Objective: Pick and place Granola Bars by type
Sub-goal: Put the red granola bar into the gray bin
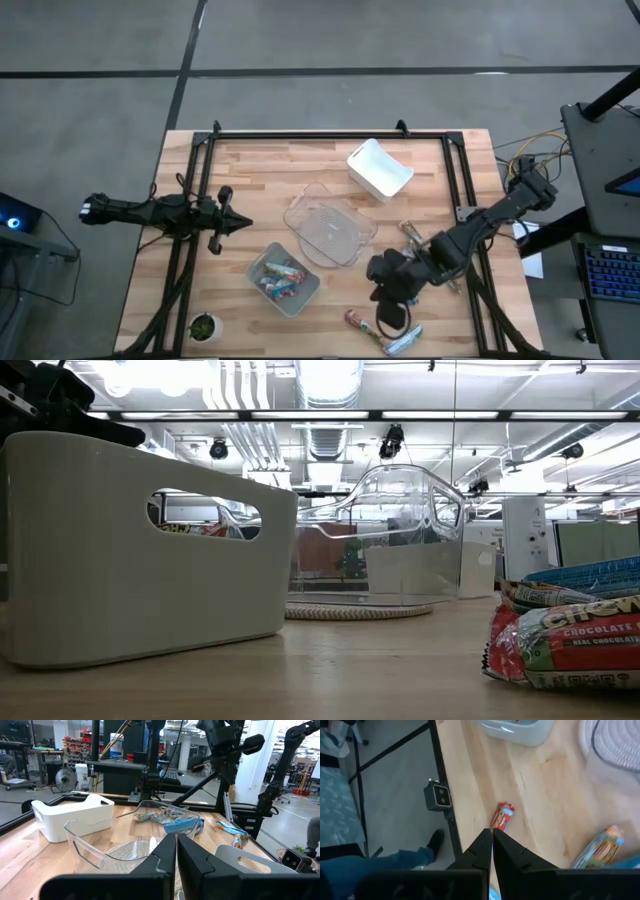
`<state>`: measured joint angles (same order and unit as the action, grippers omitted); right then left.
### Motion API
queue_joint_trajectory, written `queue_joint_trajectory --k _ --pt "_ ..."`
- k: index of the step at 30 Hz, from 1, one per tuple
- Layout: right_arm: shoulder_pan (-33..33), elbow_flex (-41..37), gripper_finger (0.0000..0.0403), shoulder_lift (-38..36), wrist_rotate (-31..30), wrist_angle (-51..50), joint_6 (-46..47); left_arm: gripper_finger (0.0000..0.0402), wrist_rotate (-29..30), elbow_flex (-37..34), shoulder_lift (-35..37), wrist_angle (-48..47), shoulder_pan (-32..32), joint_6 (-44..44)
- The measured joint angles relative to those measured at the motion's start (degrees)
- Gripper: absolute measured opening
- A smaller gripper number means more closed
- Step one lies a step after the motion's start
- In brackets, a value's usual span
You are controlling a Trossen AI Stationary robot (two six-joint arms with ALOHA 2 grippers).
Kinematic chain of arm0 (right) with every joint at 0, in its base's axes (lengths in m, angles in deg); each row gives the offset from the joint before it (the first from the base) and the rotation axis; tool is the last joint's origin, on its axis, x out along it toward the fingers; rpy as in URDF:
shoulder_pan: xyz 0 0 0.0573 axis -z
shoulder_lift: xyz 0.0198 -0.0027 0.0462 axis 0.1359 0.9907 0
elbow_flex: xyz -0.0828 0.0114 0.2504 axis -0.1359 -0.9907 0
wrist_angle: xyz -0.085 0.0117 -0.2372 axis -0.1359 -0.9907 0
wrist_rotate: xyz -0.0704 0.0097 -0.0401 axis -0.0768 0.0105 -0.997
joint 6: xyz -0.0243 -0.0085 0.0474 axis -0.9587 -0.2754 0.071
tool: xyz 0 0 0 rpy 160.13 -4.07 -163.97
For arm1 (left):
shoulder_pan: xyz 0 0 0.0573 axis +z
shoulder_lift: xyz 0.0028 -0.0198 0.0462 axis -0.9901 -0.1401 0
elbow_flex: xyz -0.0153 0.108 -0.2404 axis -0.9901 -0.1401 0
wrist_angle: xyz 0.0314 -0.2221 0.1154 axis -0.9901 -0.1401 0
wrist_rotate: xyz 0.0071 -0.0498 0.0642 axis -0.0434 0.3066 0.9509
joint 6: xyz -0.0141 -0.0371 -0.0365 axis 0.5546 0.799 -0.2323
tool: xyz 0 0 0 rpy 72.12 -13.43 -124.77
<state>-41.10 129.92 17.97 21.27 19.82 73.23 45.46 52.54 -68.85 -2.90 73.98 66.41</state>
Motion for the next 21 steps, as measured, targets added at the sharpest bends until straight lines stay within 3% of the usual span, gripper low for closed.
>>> queue_joint_trajectory --k 14,21 --pt "-6.0 -2.6 0.0009 2.3 -0.5 2.2 8.7 0.0000 0.0 0.0 0.0 0.0 0.0 0.0" --pt "-6.9 1.3 0.0009 7.5 1.2 4.0 8.7 0.0000 0.0 0.0 -0.4 0.0 0.0 0.0"
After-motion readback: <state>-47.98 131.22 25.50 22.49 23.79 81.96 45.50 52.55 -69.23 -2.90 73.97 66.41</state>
